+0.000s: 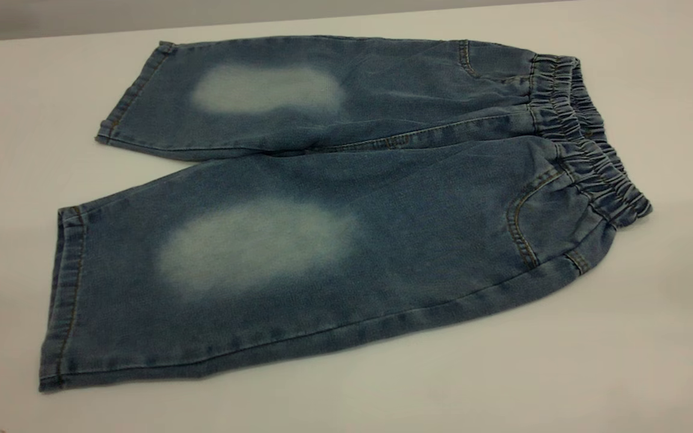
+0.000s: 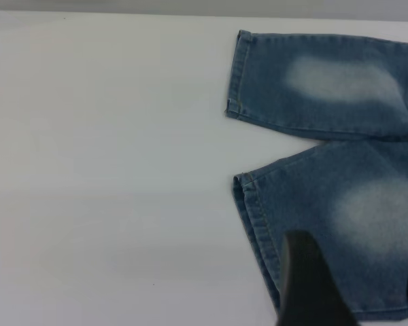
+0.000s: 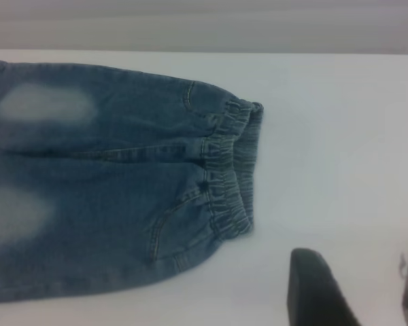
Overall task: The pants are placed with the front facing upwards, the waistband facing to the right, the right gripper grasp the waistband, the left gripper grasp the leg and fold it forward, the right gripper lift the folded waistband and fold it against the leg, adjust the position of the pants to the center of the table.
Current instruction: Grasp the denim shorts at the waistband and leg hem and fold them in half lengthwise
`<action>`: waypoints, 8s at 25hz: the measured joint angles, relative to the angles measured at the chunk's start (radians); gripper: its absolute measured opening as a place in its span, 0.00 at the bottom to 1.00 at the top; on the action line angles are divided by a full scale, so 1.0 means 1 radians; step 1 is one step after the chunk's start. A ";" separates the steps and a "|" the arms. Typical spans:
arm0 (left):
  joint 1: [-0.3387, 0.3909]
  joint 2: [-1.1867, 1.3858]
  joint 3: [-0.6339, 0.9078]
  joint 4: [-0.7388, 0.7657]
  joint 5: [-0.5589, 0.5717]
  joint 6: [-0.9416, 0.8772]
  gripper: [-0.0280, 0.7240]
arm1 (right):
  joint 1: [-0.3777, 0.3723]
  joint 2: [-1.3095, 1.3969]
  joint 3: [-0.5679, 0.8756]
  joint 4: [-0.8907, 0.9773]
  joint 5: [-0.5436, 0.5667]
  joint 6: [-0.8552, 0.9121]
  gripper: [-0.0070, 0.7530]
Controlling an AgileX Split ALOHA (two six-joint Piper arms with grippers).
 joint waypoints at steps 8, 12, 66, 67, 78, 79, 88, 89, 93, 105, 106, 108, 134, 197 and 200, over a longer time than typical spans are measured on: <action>0.000 0.000 0.000 0.000 0.000 0.000 0.50 | 0.000 0.000 0.000 0.000 0.000 0.000 0.33; 0.000 0.000 0.000 0.000 0.000 0.000 0.50 | 0.000 0.000 0.000 0.000 0.000 0.000 0.33; -0.003 0.959 -0.148 -0.084 -0.276 0.441 0.50 | 0.000 0.725 -0.070 0.180 -0.446 -0.164 0.33; -0.003 0.981 -0.148 -0.101 -0.282 0.467 0.50 | 0.000 0.745 -0.070 0.199 -0.449 -0.164 0.33; -0.003 1.172 -0.148 -0.338 -0.309 0.786 0.50 | 0.000 1.064 -0.070 0.377 -0.524 -0.318 0.33; -0.003 1.190 -0.148 -0.354 -0.312 0.807 0.50 | 0.000 1.099 -0.070 0.381 -0.544 -0.326 0.33; -0.012 1.334 -0.148 -0.462 -0.336 0.894 0.50 | 0.000 1.400 -0.070 0.468 -0.682 -0.404 0.33; -0.019 1.346 -0.148 -0.472 -0.336 0.910 0.50 | 0.000 1.436 -0.070 0.484 -0.706 -0.424 0.33; -0.068 1.381 -0.148 -0.474 -0.335 0.948 0.54 | 0.000 1.578 -0.070 0.540 -0.768 -0.511 0.34; -0.116 1.400 -0.148 -0.468 -0.407 0.949 0.69 | 0.000 1.807 -0.159 0.702 -0.720 -0.680 0.63; -0.116 1.400 -0.148 -0.468 -0.407 0.949 0.69 | 0.000 1.806 -0.167 0.709 -0.708 -0.684 0.66; -0.116 1.400 -0.148 -0.470 -0.406 0.949 0.69 | 0.000 1.806 -0.180 0.725 -0.682 -0.686 0.72; -0.116 1.410 -0.148 -0.519 -0.425 0.981 0.69 | -0.310 1.883 -0.179 1.258 -0.486 -1.125 0.78; -0.116 1.444 -0.148 -0.528 -0.429 1.001 0.69 | -0.309 2.162 -0.280 1.542 -0.337 -1.445 0.73; -0.116 1.444 -0.148 -0.526 -0.429 1.000 0.69 | -0.309 2.162 -0.280 1.542 -0.329 -1.445 0.73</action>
